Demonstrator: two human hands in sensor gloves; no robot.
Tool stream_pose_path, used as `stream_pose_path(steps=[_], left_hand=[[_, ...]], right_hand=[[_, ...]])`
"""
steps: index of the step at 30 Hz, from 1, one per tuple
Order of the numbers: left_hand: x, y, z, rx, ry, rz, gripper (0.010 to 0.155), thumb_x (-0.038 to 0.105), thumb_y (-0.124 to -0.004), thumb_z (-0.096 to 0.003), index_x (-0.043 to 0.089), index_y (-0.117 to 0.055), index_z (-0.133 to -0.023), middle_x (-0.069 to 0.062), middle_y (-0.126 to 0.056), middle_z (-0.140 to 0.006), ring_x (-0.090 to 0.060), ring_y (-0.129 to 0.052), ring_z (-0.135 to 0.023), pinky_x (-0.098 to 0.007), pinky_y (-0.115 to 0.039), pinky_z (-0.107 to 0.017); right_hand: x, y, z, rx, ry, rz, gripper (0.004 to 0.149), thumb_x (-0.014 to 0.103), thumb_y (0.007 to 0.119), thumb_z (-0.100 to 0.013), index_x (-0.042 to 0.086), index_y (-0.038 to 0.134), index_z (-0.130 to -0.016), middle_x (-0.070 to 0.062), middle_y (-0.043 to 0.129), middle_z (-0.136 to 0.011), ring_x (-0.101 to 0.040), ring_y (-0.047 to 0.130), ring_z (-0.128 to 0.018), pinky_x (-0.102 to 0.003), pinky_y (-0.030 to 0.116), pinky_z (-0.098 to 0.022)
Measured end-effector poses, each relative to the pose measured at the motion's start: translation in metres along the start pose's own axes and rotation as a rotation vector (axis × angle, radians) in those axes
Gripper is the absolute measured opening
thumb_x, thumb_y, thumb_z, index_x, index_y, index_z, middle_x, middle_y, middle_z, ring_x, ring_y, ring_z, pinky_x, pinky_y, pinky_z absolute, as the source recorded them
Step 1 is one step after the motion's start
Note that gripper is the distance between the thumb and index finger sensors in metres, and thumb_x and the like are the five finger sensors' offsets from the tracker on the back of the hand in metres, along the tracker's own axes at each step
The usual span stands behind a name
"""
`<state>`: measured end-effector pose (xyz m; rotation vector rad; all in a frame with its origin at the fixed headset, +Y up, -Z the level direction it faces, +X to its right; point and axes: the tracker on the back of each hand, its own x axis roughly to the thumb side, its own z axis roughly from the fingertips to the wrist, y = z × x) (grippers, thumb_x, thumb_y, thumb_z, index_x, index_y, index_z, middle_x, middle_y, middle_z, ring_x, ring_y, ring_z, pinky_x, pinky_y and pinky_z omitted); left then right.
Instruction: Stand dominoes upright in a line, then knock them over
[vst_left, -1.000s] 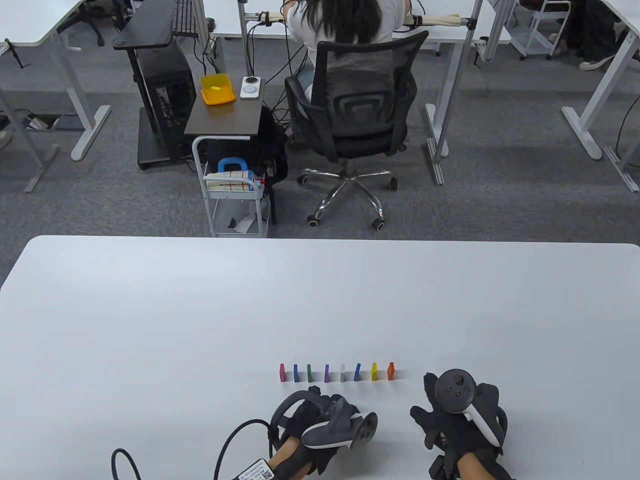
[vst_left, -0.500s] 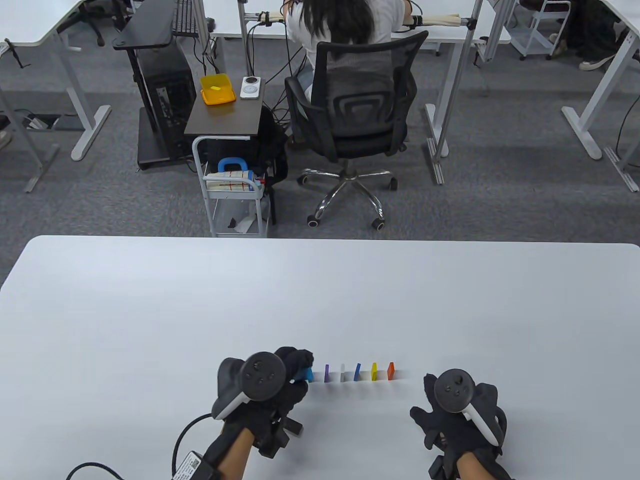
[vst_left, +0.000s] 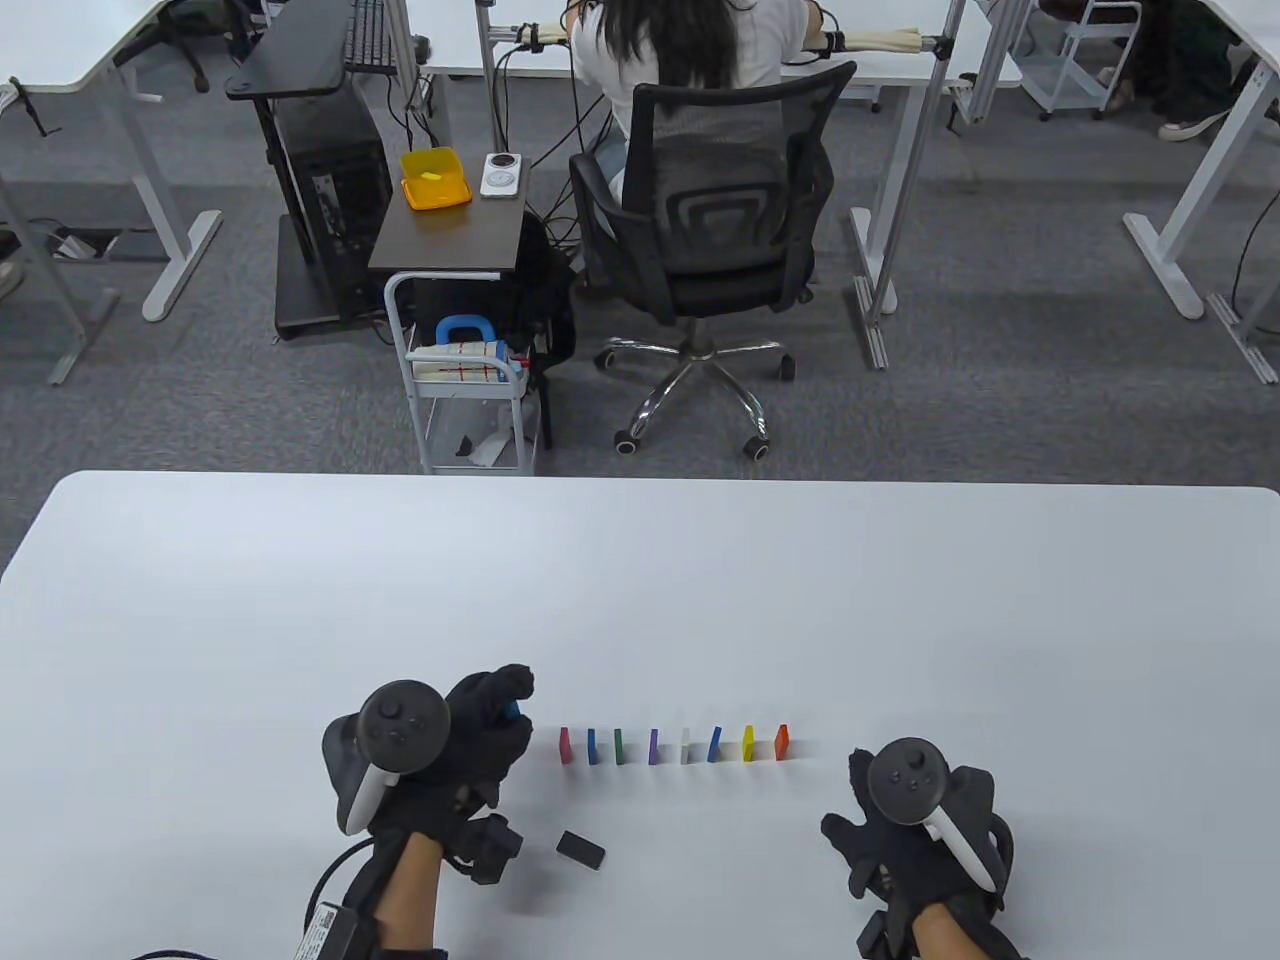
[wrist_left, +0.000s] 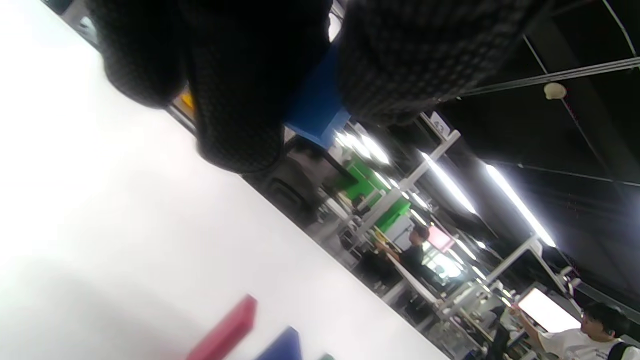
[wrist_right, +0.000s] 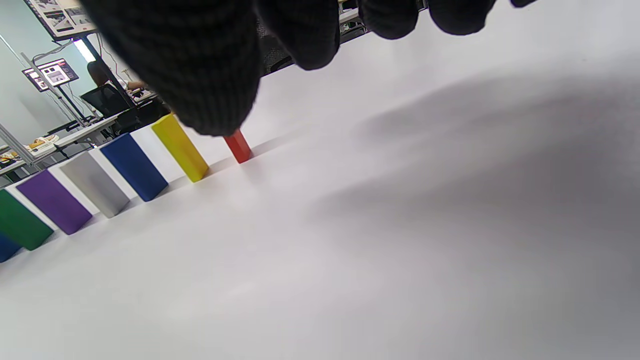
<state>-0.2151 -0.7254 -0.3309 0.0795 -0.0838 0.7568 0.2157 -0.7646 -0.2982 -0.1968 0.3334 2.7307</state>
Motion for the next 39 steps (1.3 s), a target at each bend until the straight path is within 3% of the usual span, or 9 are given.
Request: stream_pose_path(steps=[5, 6, 15, 19, 21, 26, 39], left_hand=[[-0.014, -0.012, -0.005, -0.027, 0.045, -0.139, 0.054, 0.034, -0.098, -0.0340, 0.038, -0.078, -0.084, 0.006, -0.093, -0.088, -0.024, -0.110, -0.067, -0.055, -0.084, -0.066], [-0.017, -0.017, -0.008, -0.080, 0.063, -0.153, 0.054, 0.034, -0.098, -0.0343, 0.038, -0.078, -0.084, 0.006, -0.093, -0.088, -0.025, -0.110, -0.068, -0.055, -0.084, -0.066], [-0.018, -0.043, -0.026, -0.224, 0.084, -0.334, 0.051, 0.029, -0.099, -0.0346, 0.039, -0.078, -0.080, 0.010, -0.093, -0.089, -0.024, -0.110, -0.070, -0.055, -0.083, -0.068], [-0.011, -0.060, -0.035, -0.278, 0.064, -0.387, 0.058, 0.029, -0.098, -0.0352, 0.042, -0.072, -0.086, 0.010, -0.093, -0.090, -0.024, -0.110, -0.071, -0.055, -0.083, -0.068], [-0.010, -0.066, -0.038, -0.288, 0.060, -0.413, 0.069, 0.030, -0.098, -0.0348, 0.043, -0.064, -0.094, 0.012, -0.094, -0.090, -0.024, -0.109, -0.073, -0.056, -0.083, -0.068], [-0.013, -0.066, -0.037, -0.293, 0.070, -0.405, 0.082, 0.030, -0.099, -0.0339, 0.042, -0.053, -0.100, 0.013, -0.097, -0.089, -0.022, -0.108, -0.077, -0.057, -0.080, -0.070], [-0.020, -0.070, -0.037, -0.308, 0.105, -0.381, 0.078, 0.030, -0.097, -0.0348, 0.043, -0.055, -0.099, 0.017, -0.096, -0.090, -0.017, -0.099, -0.083, -0.057, -0.072, -0.075]], right_hand=[[0.000, 0.001, -0.001, 0.005, 0.006, 0.006, 0.077, 0.047, 0.085, -0.041, 0.013, 0.061, -0.106, -0.028, 0.045, -0.109, -0.061, 0.050, -0.095, -0.070, 0.046, -0.069], [-0.001, 0.000, -0.001, 0.005, 0.008, 0.007, 0.078, 0.047, 0.085, -0.040, 0.013, 0.061, -0.106, -0.028, 0.045, -0.109, -0.061, 0.050, -0.095, -0.070, 0.047, -0.069], [-0.004, 0.001, -0.004, 0.016, 0.029, 0.000, 0.078, 0.047, 0.085, -0.041, 0.014, 0.061, -0.106, -0.027, 0.045, -0.109, -0.060, 0.050, -0.095, -0.070, 0.047, -0.069], [-0.005, 0.002, -0.005, 0.023, 0.034, -0.008, 0.077, 0.047, 0.085, -0.041, 0.014, 0.060, -0.106, -0.027, 0.044, -0.109, -0.060, 0.050, -0.095, -0.070, 0.046, -0.069], [-0.006, 0.002, -0.006, 0.025, 0.036, -0.007, 0.077, 0.047, 0.085, -0.041, 0.013, 0.060, -0.106, -0.027, 0.045, -0.109, -0.060, 0.050, -0.095, -0.070, 0.046, -0.069], [-0.006, 0.003, -0.008, 0.037, 0.036, -0.009, 0.077, 0.047, 0.085, -0.041, 0.014, 0.060, -0.106, -0.027, 0.045, -0.109, -0.060, 0.050, -0.095, -0.070, 0.046, -0.069], [-0.005, 0.003, -0.007, 0.039, 0.022, -0.007, 0.077, 0.047, 0.084, -0.041, 0.014, 0.061, -0.106, -0.027, 0.045, -0.109, -0.060, 0.051, -0.095, -0.070, 0.047, -0.069]])
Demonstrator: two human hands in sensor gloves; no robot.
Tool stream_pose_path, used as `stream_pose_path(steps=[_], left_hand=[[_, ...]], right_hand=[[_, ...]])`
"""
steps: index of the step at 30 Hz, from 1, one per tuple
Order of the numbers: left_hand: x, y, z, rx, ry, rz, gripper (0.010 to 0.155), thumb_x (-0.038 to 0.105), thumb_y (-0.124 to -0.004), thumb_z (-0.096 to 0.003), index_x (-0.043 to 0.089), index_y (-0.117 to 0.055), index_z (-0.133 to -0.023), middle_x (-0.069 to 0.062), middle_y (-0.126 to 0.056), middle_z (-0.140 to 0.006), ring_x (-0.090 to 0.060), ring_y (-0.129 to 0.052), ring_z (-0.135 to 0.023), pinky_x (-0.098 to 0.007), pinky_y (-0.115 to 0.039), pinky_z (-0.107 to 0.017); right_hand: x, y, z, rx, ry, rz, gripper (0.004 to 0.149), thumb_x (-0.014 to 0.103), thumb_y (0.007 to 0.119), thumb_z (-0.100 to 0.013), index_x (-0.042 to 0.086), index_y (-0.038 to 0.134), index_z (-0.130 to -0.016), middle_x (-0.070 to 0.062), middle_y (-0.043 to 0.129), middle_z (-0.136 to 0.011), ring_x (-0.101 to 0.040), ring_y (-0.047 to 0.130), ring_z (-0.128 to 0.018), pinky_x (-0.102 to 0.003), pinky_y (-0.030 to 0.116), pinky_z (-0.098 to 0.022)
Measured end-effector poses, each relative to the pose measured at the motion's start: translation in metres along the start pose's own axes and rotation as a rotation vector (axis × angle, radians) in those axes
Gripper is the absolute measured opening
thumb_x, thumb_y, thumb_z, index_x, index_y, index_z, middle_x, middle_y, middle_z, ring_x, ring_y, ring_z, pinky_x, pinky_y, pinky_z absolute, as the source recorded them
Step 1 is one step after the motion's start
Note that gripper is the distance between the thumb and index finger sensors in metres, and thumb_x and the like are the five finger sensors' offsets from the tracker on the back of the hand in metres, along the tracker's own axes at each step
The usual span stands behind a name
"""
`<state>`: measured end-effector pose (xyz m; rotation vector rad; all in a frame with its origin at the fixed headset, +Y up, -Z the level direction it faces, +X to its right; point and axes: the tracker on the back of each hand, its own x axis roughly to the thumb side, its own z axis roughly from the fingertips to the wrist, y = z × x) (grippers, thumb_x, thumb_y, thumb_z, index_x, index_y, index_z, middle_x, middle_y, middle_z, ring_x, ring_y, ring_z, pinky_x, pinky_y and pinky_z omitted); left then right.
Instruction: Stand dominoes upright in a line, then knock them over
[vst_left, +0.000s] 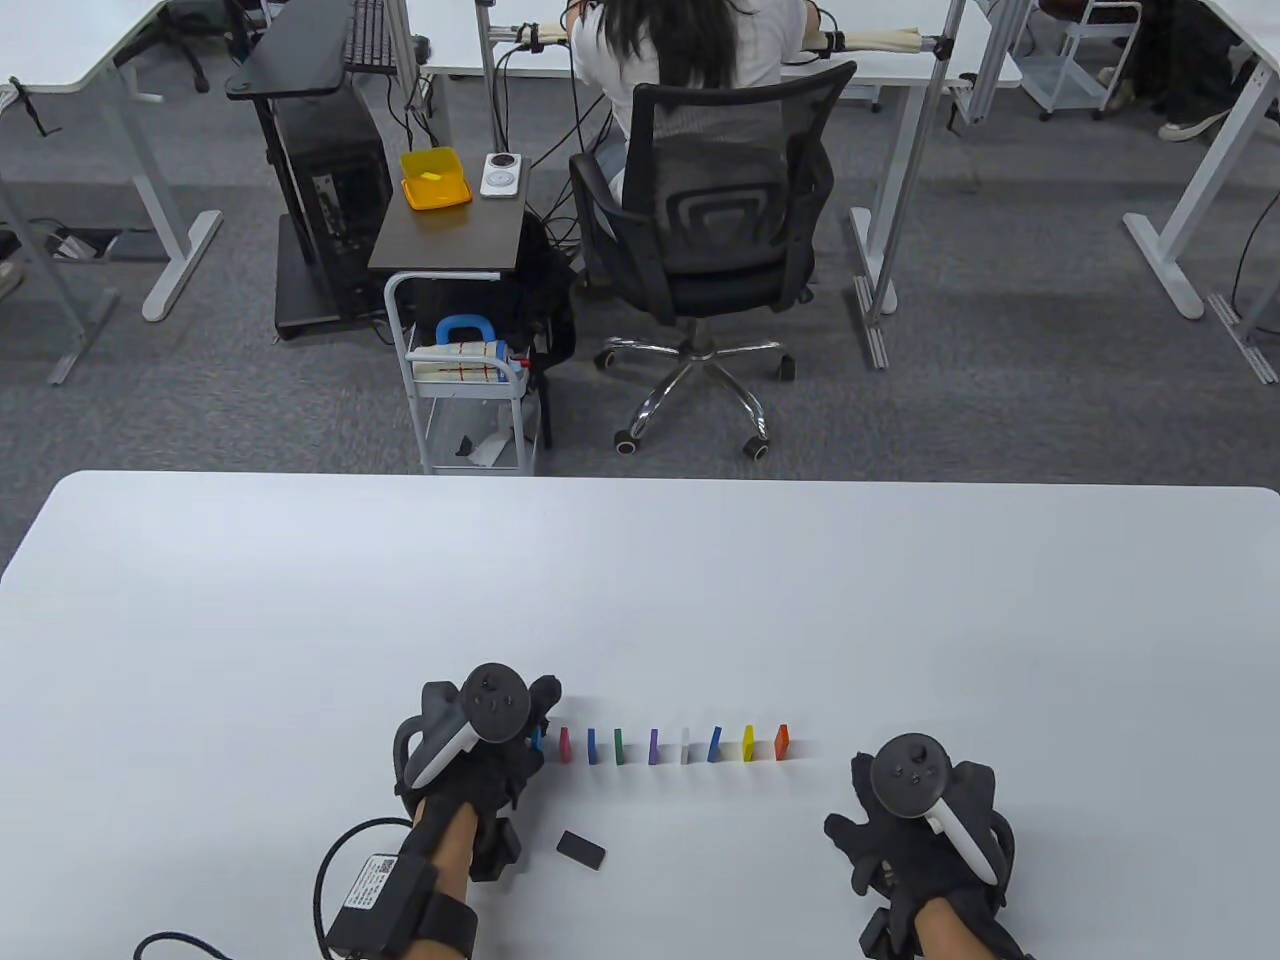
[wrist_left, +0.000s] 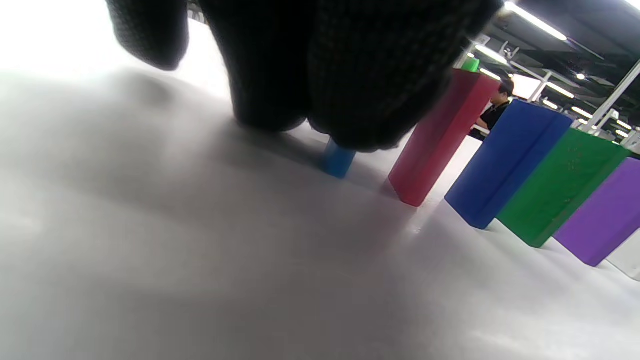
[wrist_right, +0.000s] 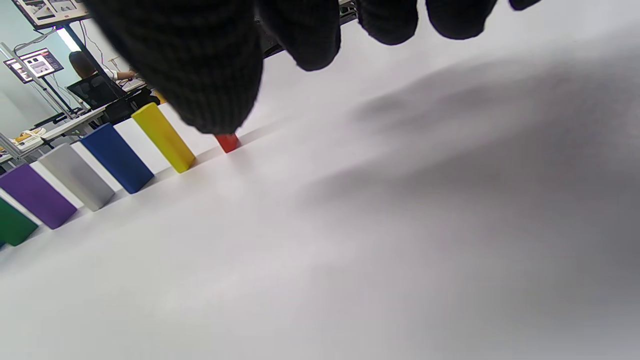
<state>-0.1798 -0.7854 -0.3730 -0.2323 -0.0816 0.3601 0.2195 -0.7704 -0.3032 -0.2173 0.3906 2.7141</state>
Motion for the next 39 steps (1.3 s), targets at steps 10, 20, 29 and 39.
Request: stream_pose_path(steps=[10, 20, 29, 39], left_hand=[[-0.001, 0.000, 0.000, -0.010, 0.008, 0.029, 0.080, 0.030, -0.097, -0.0349, 0.043, -0.053, -0.100, 0.015, -0.095, -0.091, -0.018, -0.096, -0.083, -0.058, -0.068, -0.077], [-0.003, 0.002, 0.002, -0.023, 0.018, 0.043, 0.086, 0.030, -0.100, -0.0327, 0.042, -0.050, -0.101, 0.010, -0.089, -0.098, -0.016, -0.095, -0.085, -0.058, -0.068, -0.077], [0.014, 0.044, 0.035, 0.123, 0.005, -0.076, 0.084, 0.040, -0.099, -0.0309, 0.038, -0.055, -0.102, 0.000, -0.071, -0.112, -0.033, -0.072, -0.106, -0.060, -0.058, -0.080], [0.067, 0.051, 0.086, 0.332, -0.152, -0.383, 0.065, 0.044, -0.098, -0.0293, 0.039, -0.077, -0.090, 0.004, -0.086, -0.104, -0.026, -0.088, -0.098, -0.056, -0.065, -0.079]], right_hand=[[0.001, 0.002, 0.000, 0.007, 0.000, 0.011, 0.077, 0.047, 0.084, -0.041, 0.013, 0.061, -0.106, -0.028, 0.045, -0.109, -0.060, 0.051, -0.095, -0.070, 0.047, -0.068], [0.003, 0.001, 0.002, -0.002, 0.000, 0.028, 0.078, 0.047, 0.085, -0.040, 0.013, 0.061, -0.106, -0.028, 0.045, -0.109, -0.061, 0.051, -0.094, -0.070, 0.047, -0.068], [0.006, -0.006, 0.007, -0.043, -0.014, 0.027, 0.078, 0.046, 0.086, -0.040, 0.013, 0.060, -0.106, -0.028, 0.045, -0.109, -0.061, 0.050, -0.094, -0.070, 0.047, -0.068], [0.011, -0.008, 0.012, -0.057, -0.035, 0.025, 0.078, 0.046, 0.086, -0.040, 0.013, 0.061, -0.106, -0.028, 0.045, -0.109, -0.061, 0.051, -0.094, -0.070, 0.047, -0.068]])
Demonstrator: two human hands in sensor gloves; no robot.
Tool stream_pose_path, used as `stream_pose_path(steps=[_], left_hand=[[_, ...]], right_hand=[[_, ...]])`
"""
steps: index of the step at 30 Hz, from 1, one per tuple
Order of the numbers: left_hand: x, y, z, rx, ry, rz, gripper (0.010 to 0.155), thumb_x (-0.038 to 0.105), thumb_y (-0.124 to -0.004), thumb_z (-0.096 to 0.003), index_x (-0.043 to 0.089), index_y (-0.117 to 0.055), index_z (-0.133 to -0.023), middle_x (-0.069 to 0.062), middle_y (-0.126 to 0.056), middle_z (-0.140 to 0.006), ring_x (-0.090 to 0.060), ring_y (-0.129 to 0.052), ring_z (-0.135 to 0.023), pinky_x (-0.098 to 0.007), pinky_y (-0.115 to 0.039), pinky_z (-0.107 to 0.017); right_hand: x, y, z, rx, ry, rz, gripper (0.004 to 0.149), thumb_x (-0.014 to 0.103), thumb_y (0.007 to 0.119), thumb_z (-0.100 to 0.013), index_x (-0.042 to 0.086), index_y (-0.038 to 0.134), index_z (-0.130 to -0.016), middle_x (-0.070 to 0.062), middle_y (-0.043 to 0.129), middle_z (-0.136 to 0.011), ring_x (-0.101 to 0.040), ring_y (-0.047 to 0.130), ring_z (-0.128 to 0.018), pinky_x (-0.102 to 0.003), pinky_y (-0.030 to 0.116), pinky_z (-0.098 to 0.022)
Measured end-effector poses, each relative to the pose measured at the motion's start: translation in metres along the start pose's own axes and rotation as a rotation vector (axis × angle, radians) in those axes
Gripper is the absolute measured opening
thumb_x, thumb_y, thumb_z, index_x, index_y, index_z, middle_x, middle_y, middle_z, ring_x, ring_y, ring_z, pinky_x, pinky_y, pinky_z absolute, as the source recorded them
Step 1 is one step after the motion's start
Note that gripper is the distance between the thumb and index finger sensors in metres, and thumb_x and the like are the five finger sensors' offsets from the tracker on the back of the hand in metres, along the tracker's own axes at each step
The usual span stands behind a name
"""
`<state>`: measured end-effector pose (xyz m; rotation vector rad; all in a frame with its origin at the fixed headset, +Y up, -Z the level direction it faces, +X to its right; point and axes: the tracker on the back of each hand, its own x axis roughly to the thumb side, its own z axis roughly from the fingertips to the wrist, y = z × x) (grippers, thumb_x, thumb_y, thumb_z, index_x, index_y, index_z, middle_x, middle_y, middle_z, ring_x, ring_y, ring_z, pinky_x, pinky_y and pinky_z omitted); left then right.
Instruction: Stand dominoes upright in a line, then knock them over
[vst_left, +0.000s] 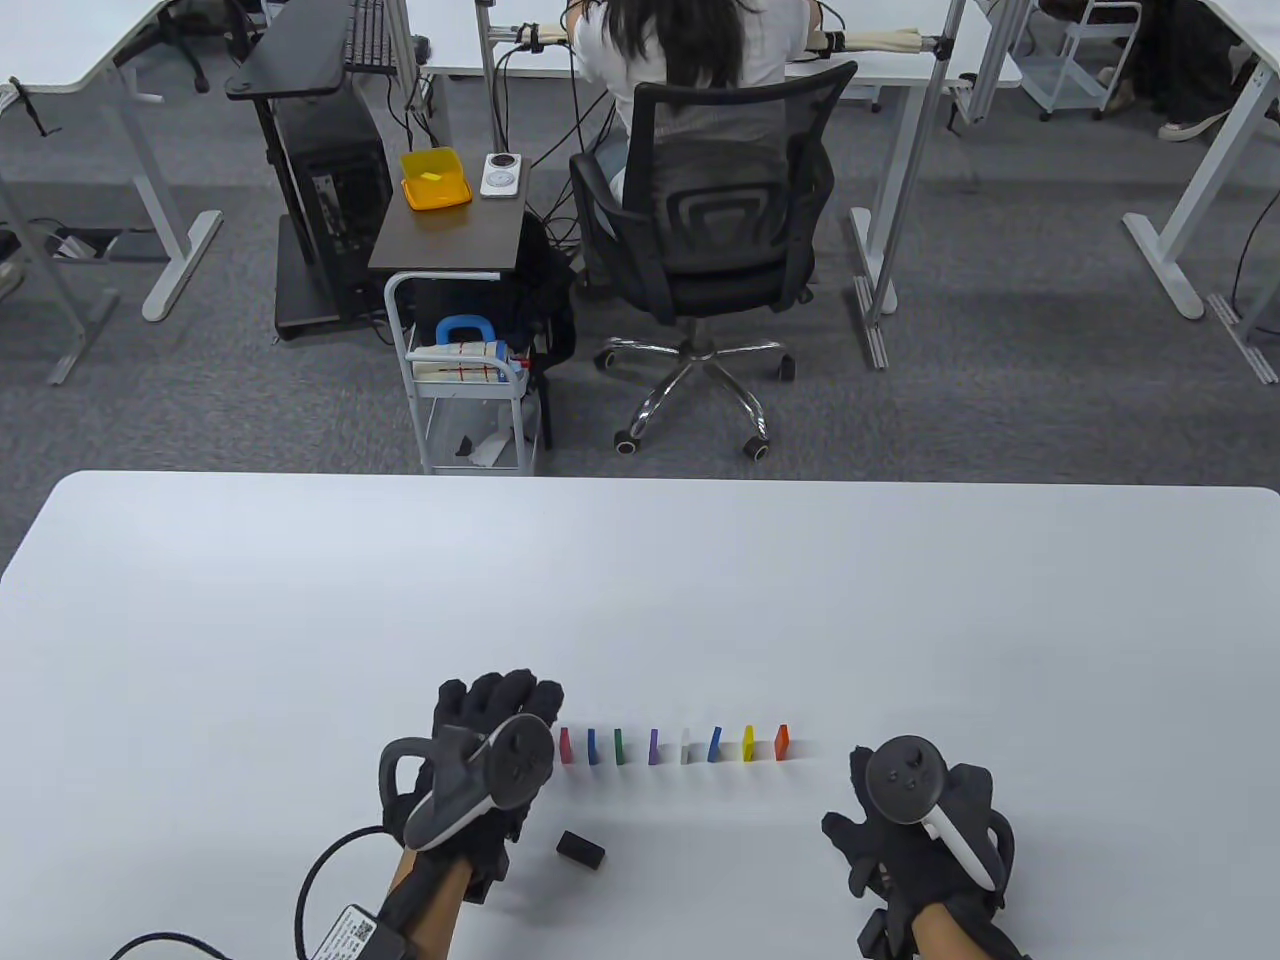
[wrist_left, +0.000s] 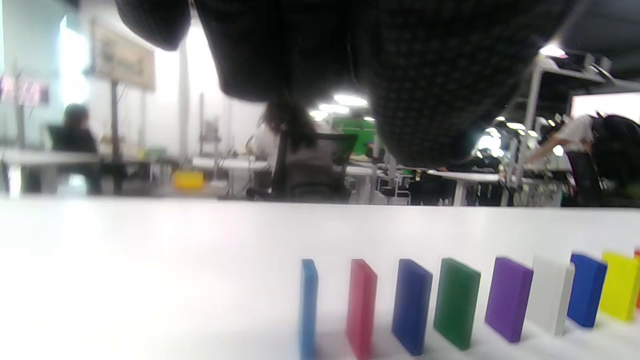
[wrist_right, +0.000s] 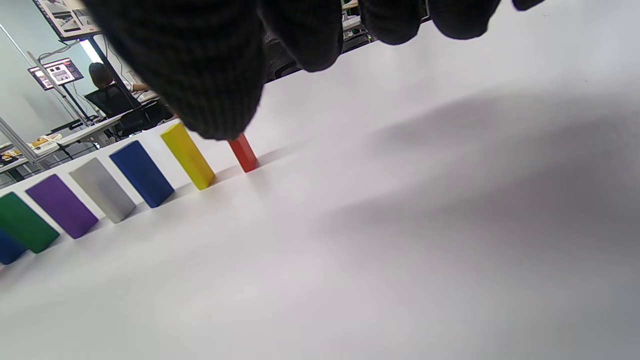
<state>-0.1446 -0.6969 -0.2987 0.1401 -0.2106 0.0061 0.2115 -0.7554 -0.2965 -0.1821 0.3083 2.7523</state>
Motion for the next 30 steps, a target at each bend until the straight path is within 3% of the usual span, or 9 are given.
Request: stream_pose_path(steps=[4, 8, 14, 22, 27, 30], left_hand=[[0.018, -0.011, 0.002, -0.111, -0.070, 0.053, 0.058, 0.042, -0.098, -0.0303, 0.037, -0.082, -0.086, 0.004, -0.091, -0.099, -0.026, -0.092, -0.093, -0.055, -0.066, -0.078], [0.046, -0.038, 0.002, -0.284, -0.139, -0.097, 0.061, 0.043, -0.099, -0.0289, 0.038, -0.081, -0.087, 0.005, -0.092, -0.099, -0.024, -0.093, -0.092, -0.054, -0.067, -0.078], [0.080, -0.065, 0.007, -0.414, -0.235, -0.272, 0.068, 0.042, -0.101, -0.0264, 0.041, -0.076, -0.090, 0.011, -0.091, -0.100, -0.021, -0.093, -0.094, -0.051, -0.068, -0.079], [0.082, -0.083, 0.008, -0.460, -0.250, -0.356, 0.071, 0.042, -0.102, -0.0258, 0.041, -0.075, -0.091, 0.012, -0.090, -0.101, -0.020, -0.088, -0.099, -0.050, -0.067, -0.079], [0.090, -0.084, 0.009, -0.420, -0.262, -0.419, 0.067, 0.039, -0.102, -0.0260, 0.038, -0.078, -0.088, 0.010, -0.093, -0.095, -0.019, -0.095, -0.092, -0.044, -0.073, -0.077], [0.088, -0.085, 0.009, -0.402, -0.263, -0.372, 0.063, 0.036, -0.103, -0.0269, 0.037, -0.080, -0.086, 0.008, -0.095, -0.090, -0.020, -0.098, -0.088, -0.043, -0.076, -0.075]], right_hand=[[0.001, 0.001, 0.001, 0.003, -0.007, 0.005, 0.078, 0.047, 0.086, -0.040, 0.013, 0.061, -0.106, -0.028, 0.045, -0.109, -0.061, 0.051, -0.094, -0.070, 0.047, -0.068], [0.002, 0.004, -0.001, 0.020, -0.011, 0.006, 0.078, 0.047, 0.086, -0.040, 0.013, 0.060, -0.106, -0.029, 0.046, -0.109, -0.061, 0.053, -0.093, -0.070, 0.049, -0.068], [0.002, 0.003, 0.001, 0.022, -0.016, -0.015, 0.081, 0.047, 0.085, -0.041, 0.014, 0.055, -0.108, -0.029, 0.046, -0.108, -0.061, 0.054, -0.093, -0.070, 0.049, -0.068], [0.001, 0.005, 0.000, 0.034, -0.015, -0.014, 0.080, 0.047, 0.085, -0.041, 0.013, 0.057, -0.107, -0.029, 0.047, -0.108, -0.061, 0.054, -0.093, -0.070, 0.050, -0.067], [0.000, 0.006, -0.001, 0.040, -0.009, -0.015, 0.080, 0.047, 0.085, -0.041, 0.013, 0.057, -0.107, -0.029, 0.047, -0.108, -0.061, 0.055, -0.093, -0.069, 0.050, -0.067], [-0.001, 0.007, -0.001, 0.044, -0.003, -0.014, 0.080, 0.047, 0.085, -0.040, 0.013, 0.058, -0.107, -0.029, 0.047, -0.108, -0.061, 0.055, -0.093, -0.070, 0.050, -0.067]])
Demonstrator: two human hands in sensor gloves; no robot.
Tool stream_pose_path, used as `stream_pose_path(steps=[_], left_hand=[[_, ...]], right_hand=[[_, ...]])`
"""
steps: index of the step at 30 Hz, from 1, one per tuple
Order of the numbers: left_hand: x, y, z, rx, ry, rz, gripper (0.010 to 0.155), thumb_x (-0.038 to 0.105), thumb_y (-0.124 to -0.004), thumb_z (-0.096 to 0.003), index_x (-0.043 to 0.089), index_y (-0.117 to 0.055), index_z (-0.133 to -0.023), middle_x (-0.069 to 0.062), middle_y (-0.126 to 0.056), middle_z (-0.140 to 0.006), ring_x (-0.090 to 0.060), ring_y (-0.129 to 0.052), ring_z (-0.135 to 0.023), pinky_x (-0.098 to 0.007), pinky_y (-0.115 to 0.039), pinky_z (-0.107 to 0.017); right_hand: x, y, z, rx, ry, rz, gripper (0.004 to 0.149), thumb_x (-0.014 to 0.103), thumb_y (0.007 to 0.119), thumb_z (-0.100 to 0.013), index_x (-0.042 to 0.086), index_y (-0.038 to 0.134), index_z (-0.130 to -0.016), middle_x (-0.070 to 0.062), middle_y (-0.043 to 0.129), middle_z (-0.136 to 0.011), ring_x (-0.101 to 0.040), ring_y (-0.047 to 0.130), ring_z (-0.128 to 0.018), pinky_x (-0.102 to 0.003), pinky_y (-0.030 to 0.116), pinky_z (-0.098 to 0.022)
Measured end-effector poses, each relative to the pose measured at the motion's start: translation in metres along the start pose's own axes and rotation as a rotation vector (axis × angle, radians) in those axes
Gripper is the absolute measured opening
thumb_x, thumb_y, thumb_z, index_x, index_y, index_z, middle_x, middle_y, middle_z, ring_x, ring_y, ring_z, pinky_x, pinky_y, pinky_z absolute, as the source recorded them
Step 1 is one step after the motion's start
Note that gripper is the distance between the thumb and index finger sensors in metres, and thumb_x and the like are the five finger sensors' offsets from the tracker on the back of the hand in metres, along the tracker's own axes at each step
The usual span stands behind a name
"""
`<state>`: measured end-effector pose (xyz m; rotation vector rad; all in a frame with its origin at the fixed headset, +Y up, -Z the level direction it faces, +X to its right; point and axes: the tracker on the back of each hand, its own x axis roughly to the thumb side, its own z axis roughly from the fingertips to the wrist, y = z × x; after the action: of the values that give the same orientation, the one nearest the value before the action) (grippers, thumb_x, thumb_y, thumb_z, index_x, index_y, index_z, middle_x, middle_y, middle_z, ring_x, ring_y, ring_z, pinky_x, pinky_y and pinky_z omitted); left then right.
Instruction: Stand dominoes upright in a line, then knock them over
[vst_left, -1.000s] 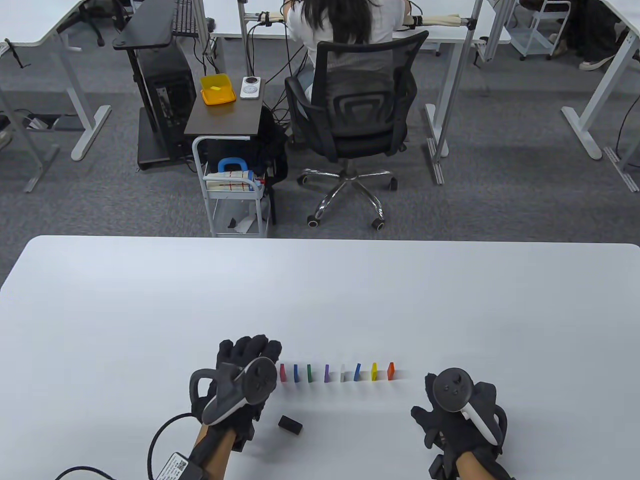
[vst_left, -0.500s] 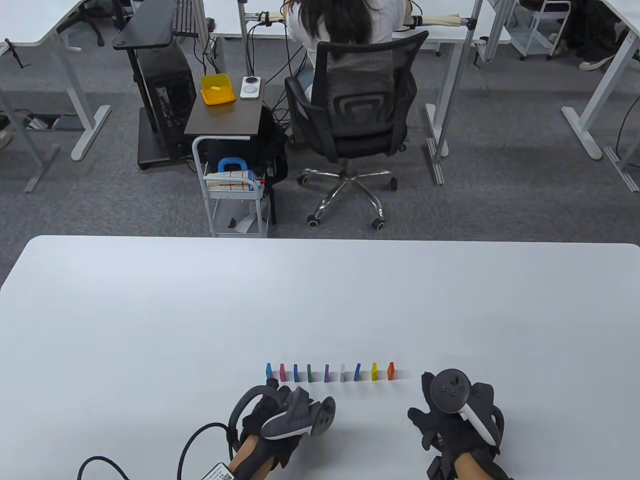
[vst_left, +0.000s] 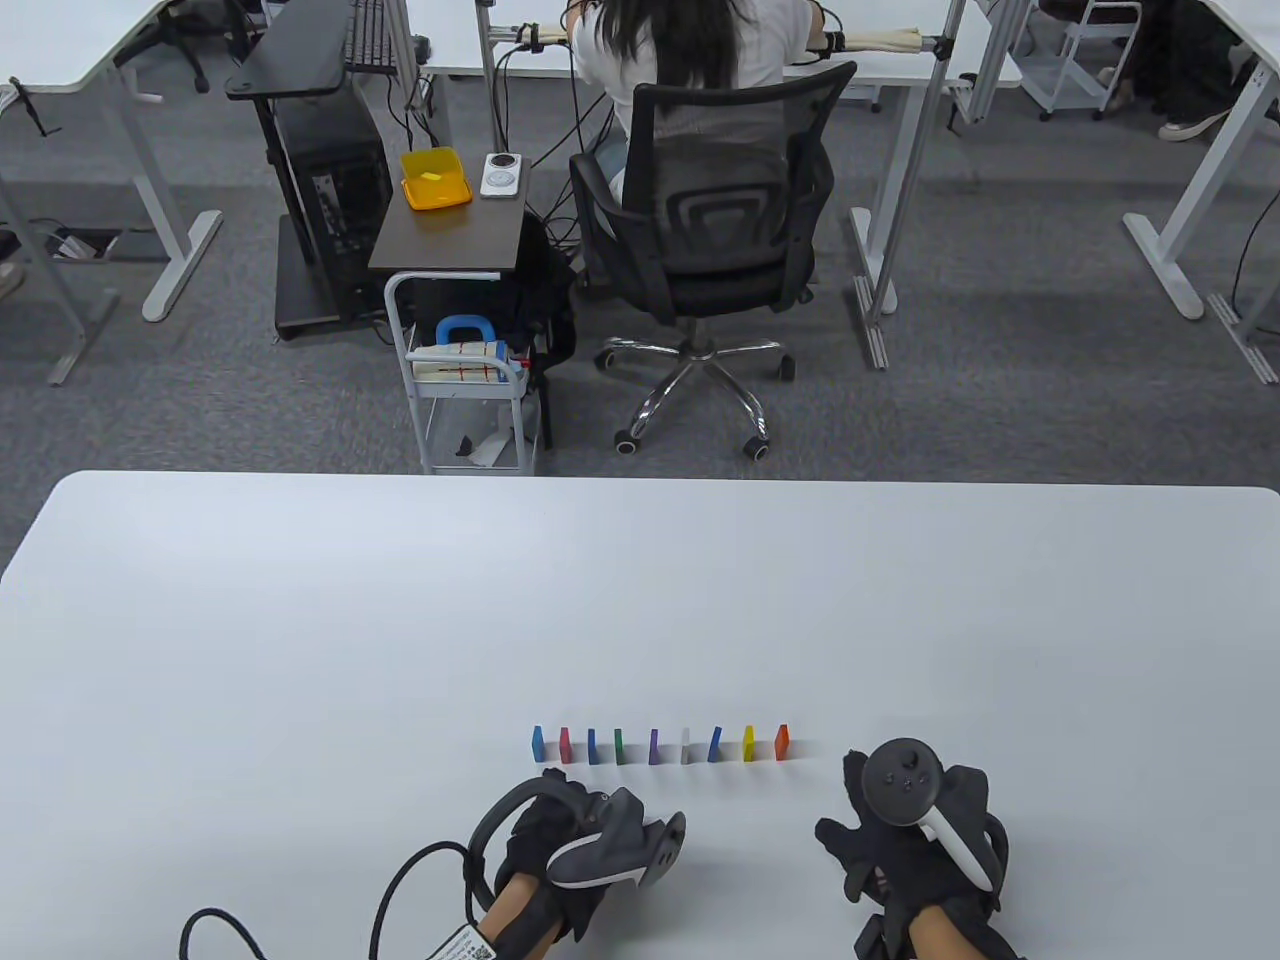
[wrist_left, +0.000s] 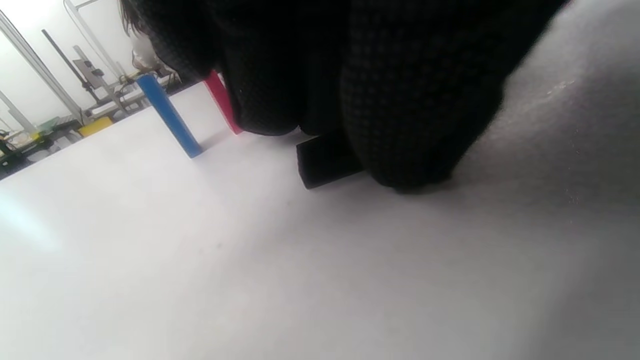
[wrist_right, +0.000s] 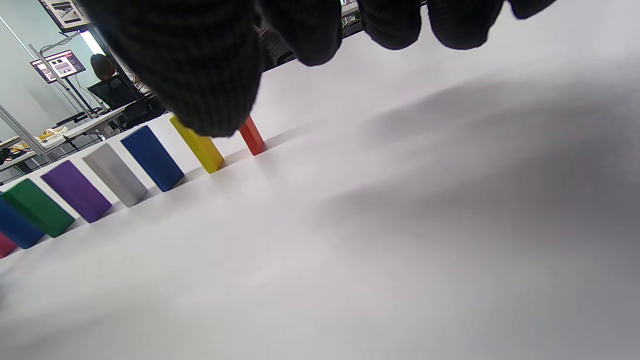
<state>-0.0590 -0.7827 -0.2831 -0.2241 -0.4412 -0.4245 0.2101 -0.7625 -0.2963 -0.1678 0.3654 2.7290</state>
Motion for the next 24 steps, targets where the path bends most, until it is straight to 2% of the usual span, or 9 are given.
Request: stream_pose_path(steps=[5, 9, 12, 16, 18, 21, 24], left_hand=[[0.003, 0.002, 0.003, 0.038, -0.016, -0.045, 0.058, 0.036, -0.103, -0.0266, 0.034, -0.084, -0.082, 0.009, -0.101, -0.079, -0.018, -0.104, -0.079, -0.041, -0.080, -0.071], [-0.002, 0.001, 0.003, 0.043, -0.030, 0.011, 0.061, 0.037, -0.102, -0.0273, 0.035, -0.082, -0.084, 0.007, -0.102, -0.079, -0.021, -0.105, -0.077, -0.043, -0.080, -0.071], [-0.014, 0.003, 0.008, 0.040, -0.029, 0.103, 0.063, 0.036, -0.100, -0.0295, 0.041, -0.078, -0.088, 0.004, -0.101, -0.082, -0.024, -0.105, -0.078, -0.046, -0.080, -0.071], [-0.052, 0.018, 0.021, 0.144, 0.014, 0.340, 0.052, 0.035, -0.098, -0.0322, 0.042, -0.085, -0.082, 0.001, -0.097, -0.086, -0.025, -0.107, -0.074, -0.047, -0.081, -0.069], [-0.073, 0.019, 0.027, 0.186, 0.038, 0.476, 0.052, 0.034, -0.098, -0.0326, 0.040, -0.085, -0.083, 0.000, -0.097, -0.086, -0.025, -0.107, -0.073, -0.048, -0.082, -0.068], [-0.112, 0.015, 0.038, 0.318, 0.113, 0.674, 0.054, 0.033, -0.098, -0.0332, 0.038, -0.082, -0.084, 0.000, -0.094, -0.087, -0.026, -0.106, -0.074, -0.049, -0.082, -0.069], [-0.143, 0.002, 0.044, 0.392, 0.186, 0.869, 0.054, 0.031, -0.098, -0.0339, 0.036, -0.079, -0.084, 0.000, -0.091, -0.089, -0.026, -0.104, -0.077, -0.050, -0.080, -0.070]], right_hand=[[-0.001, 0.001, -0.002, 0.006, 0.010, 0.006, 0.080, 0.047, 0.085, -0.040, 0.013, 0.058, -0.107, -0.029, 0.047, -0.108, -0.061, 0.055, -0.093, -0.070, 0.050, -0.067], [-0.001, 0.001, -0.003, 0.007, 0.013, 0.008, 0.079, 0.047, 0.085, -0.041, 0.013, 0.058, -0.107, -0.029, 0.047, -0.108, -0.061, 0.055, -0.093, -0.070, 0.050, -0.067], [-0.002, 0.001, -0.003, 0.007, 0.017, 0.003, 0.079, 0.047, 0.085, -0.041, 0.013, 0.058, -0.107, -0.029, 0.047, -0.108, -0.061, 0.055, -0.093, -0.069, 0.050, -0.067], [-0.002, 0.001, -0.003, 0.007, 0.019, 0.001, 0.079, 0.047, 0.085, -0.041, 0.013, 0.059, -0.107, -0.029, 0.047, -0.108, -0.061, 0.055, -0.093, -0.069, 0.050, -0.068], [-0.002, 0.001, -0.003, 0.008, 0.019, 0.003, 0.079, 0.047, 0.085, -0.041, 0.013, 0.059, -0.107, -0.028, 0.047, -0.108, -0.060, 0.055, -0.093, -0.069, 0.050, -0.068], [-0.002, 0.001, -0.003, 0.005, 0.017, 0.001, 0.079, 0.047, 0.085, -0.041, 0.013, 0.059, -0.106, -0.028, 0.048, -0.108, -0.060, 0.055, -0.093, -0.069, 0.050, -0.068], [-0.002, 0.001, -0.003, 0.002, 0.017, 0.000, 0.079, 0.047, 0.085, -0.041, 0.013, 0.059, -0.106, -0.028, 0.048, -0.108, -0.060, 0.055, -0.093, -0.069, 0.050, -0.068]])
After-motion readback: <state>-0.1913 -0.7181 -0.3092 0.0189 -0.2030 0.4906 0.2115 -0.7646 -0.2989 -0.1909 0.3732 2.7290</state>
